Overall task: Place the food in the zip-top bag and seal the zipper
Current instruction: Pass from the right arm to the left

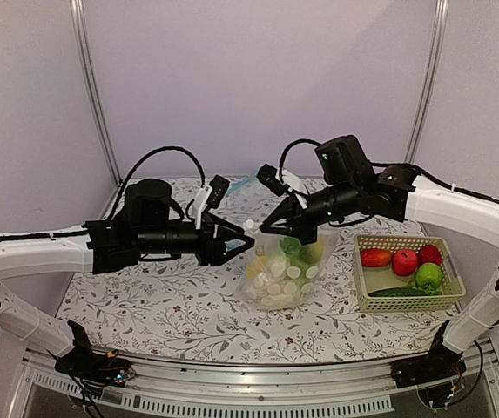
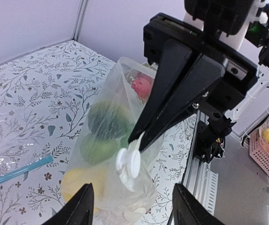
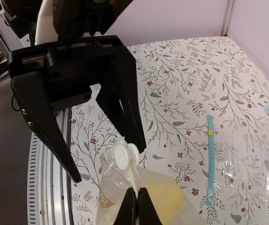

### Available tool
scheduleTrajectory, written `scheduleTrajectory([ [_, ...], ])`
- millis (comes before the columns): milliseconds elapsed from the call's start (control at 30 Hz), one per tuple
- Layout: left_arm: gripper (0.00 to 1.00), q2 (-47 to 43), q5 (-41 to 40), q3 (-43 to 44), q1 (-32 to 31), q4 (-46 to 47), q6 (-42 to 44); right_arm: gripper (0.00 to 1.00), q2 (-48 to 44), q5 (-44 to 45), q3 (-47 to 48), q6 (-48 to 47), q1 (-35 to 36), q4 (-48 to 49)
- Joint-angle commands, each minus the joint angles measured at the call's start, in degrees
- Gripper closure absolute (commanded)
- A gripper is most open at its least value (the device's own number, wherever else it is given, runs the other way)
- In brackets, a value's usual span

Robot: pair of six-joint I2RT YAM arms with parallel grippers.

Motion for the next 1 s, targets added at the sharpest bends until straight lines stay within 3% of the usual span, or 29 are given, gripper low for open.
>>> scheduleTrajectory([
  [0,0.45,0.39,-2.38,-0.85,-0.93,3.09,-0.5,1.0,-1.97,1.5,-0.67,1.82,0.22,2.86],
  [300,0.57,1.11,-2.59,-0.67,-1.02,4.27,-1.34,1.0,-2.25,2.14,-1.32,2.11,0.29,3.09],
  [533,0.6,3.06,-1.89,-0.3,-1.02,5.79,-2.68,1.0,-2.25,2.45,-1.5,2.21,0.26,3.35],
  [800,0.82,3.48,-2.28,0.03,-1.11,6.01,-2.79,1.0,-2.66,2.54,-2.11,2.29,0.23,3.51],
  [867,0.92,3.61,-1.92,0.05,-1.11,5.9,-2.64,0.95,-2.94,2.83,-2.4,2.33,0.26,3.73],
  [967,1.0,3.48,-1.53,0.32,-1.15,4.84,-1.86,0.81,-3.95,2.98,-3.05,2.69,0.24,4.49],
])
